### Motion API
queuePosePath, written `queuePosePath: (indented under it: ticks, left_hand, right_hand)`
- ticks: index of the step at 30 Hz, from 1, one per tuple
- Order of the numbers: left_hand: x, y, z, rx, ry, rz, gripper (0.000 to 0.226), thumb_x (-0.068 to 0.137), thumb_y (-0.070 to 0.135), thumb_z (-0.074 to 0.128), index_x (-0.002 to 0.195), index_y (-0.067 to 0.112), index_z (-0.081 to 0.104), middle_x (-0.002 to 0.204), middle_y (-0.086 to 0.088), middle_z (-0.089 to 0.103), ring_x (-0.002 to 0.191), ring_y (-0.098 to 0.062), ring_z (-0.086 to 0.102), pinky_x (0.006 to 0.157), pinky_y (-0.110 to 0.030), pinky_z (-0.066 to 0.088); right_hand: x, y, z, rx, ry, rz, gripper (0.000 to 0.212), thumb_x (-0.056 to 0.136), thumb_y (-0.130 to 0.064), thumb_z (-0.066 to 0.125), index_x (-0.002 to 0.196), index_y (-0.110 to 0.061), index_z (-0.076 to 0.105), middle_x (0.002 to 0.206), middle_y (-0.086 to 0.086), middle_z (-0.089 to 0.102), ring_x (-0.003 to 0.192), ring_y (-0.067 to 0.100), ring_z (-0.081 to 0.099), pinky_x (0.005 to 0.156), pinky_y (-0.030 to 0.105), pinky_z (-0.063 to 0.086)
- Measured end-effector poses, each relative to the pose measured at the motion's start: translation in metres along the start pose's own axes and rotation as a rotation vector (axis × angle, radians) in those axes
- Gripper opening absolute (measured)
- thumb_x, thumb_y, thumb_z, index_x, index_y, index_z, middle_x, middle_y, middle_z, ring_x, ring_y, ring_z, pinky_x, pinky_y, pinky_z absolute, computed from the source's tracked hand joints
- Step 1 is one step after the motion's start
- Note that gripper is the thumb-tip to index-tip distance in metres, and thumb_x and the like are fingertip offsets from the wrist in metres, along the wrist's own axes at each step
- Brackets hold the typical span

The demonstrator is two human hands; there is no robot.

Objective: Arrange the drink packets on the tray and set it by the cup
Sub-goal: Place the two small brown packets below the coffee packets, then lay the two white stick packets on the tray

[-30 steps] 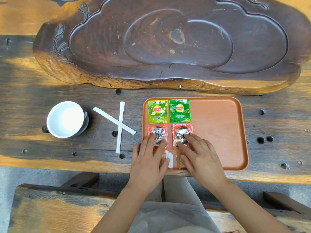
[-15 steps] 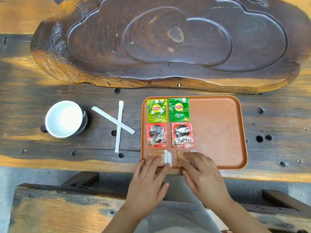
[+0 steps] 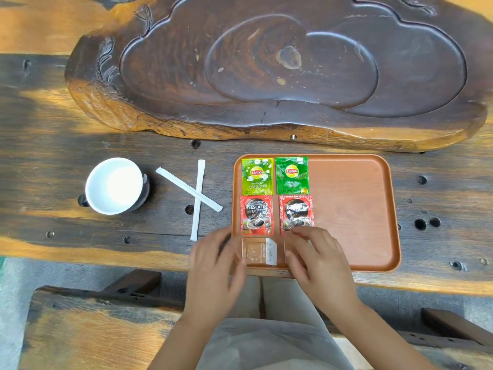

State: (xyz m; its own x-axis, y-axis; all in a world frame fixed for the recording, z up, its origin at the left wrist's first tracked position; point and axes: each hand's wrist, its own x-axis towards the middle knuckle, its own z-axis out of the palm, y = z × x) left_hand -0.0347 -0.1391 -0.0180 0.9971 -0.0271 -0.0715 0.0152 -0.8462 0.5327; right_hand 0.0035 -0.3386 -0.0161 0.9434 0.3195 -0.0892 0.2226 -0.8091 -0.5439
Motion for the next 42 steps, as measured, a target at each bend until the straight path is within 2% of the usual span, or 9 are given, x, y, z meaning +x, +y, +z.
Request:
queuePosePath:
  ticks: [5,12,21,27,31,34,36,39,42]
  left_hand:
    - [0.053,-0.055,-0.038,0.131,0.209,-0.438,0.028,0.084,0.032,0.048,0.101,0.013,0.062,0.098,-0.006,0.065,0.094,-0.028,0.054,0.081,-0.038,0.034]
    - [0.064,-0.064,-0.022,0.221,0.034,-0.515,0.02,0.072,0.021,0.074,0.082,0.007,0.065,0.081,-0.012,0.066,0.079,-0.035,0.059,0.066,-0.043,0.047]
    - [0.067,-0.063,-0.018,0.027,0.107,-0.695,0.006,0.079,0.02,0.067,0.081,0.015,0.064,0.088,-0.001,0.06,0.08,-0.022,0.056,0.062,-0.03,0.039]
    - [0.076,-0.055,-0.036,-0.316,0.161,-0.839,0.008,0.082,0.017,0.064,0.074,0.014,0.065,0.068,0.008,0.063,0.07,-0.015,0.06,0.058,-0.019,0.039]
    - [0.088,-0.025,-0.044,-0.498,0.133,-0.8,0.009,0.082,0.018,0.065,0.073,0.017,0.068,0.065,0.002,0.068,0.056,0.001,0.059,0.054,-0.013,0.041]
    - [0.1,0.012,-0.034,-0.609,0.044,-0.729,0.013,0.081,0.013,0.065,0.069,0.016,0.069,0.059,0.001,0.067,0.047,0.004,0.056,0.05,-0.011,0.043]
    - [0.106,0.038,-0.021,-0.638,-0.046,-0.673,0.015,0.08,0.012,0.066,0.067,0.016,0.069,0.058,0.002,0.067,0.051,-0.002,0.06,0.051,-0.014,0.046]
    - [0.11,0.073,0.004,-0.643,-0.167,-0.6,0.019,0.079,0.009,0.065,0.063,0.019,0.068,0.057,0.003,0.067,0.054,-0.006,0.062,0.05,-0.017,0.046]
    - [0.113,0.098,0.033,-0.547,-0.241,-0.513,0.017,0.078,0.007,0.063,0.061,0.008,0.068,0.06,-0.007,0.07,0.058,-0.015,0.066,0.057,-0.029,0.053]
  right_hand:
    - [0.098,-0.064,0.03,0.024,-0.105,-0.104,0.017,0.073,-0.012,0.069,0.089,-0.007,0.066,0.084,0.01,0.066,0.079,0.031,0.061,0.064,0.037,0.052]
    - [0.146,-0.104,0.064,-0.176,-0.405,-0.132,0.022,0.087,-0.008,0.054,0.108,-0.001,0.055,0.112,0.017,0.056,0.106,0.032,0.052,0.082,0.038,0.044]
    - [0.152,-0.108,0.077,-0.204,-0.392,-0.109,0.02,0.084,-0.001,0.054,0.105,-0.002,0.056,0.107,0.017,0.059,0.098,0.034,0.057,0.07,0.036,0.045]
    - [0.144,-0.095,0.053,0.204,-0.259,0.119,0.004,0.08,-0.005,0.057,0.077,-0.007,0.059,0.084,0.012,0.064,0.078,0.028,0.059,0.058,0.029,0.039]
    - [0.116,-0.06,0.014,0.408,-0.169,0.283,0.02,0.08,-0.009,0.064,0.066,-0.018,0.055,0.059,-0.007,0.057,0.054,0.003,0.053,0.051,0.016,0.038]
    - [0.09,-0.026,-0.016,0.453,-0.063,0.429,0.022,0.079,-0.009,0.067,0.063,-0.019,0.056,0.051,-0.012,0.053,0.052,-0.004,0.052,0.049,0.008,0.036]
    - [0.072,0.0,-0.033,0.462,-0.003,0.521,0.02,0.078,-0.009,0.067,0.063,-0.018,0.059,0.048,-0.008,0.056,0.052,-0.001,0.052,0.049,0.009,0.036]
    - [0.049,0.039,-0.05,0.448,0.059,0.644,0.02,0.079,-0.011,0.066,0.063,-0.022,0.06,0.068,-0.012,0.064,0.057,0.008,0.054,0.058,0.02,0.04]
    - [0.033,0.066,-0.061,0.439,0.095,0.727,0.023,0.08,-0.01,0.064,0.062,-0.023,0.06,0.064,-0.006,0.065,0.06,0.018,0.056,0.06,0.03,0.041]
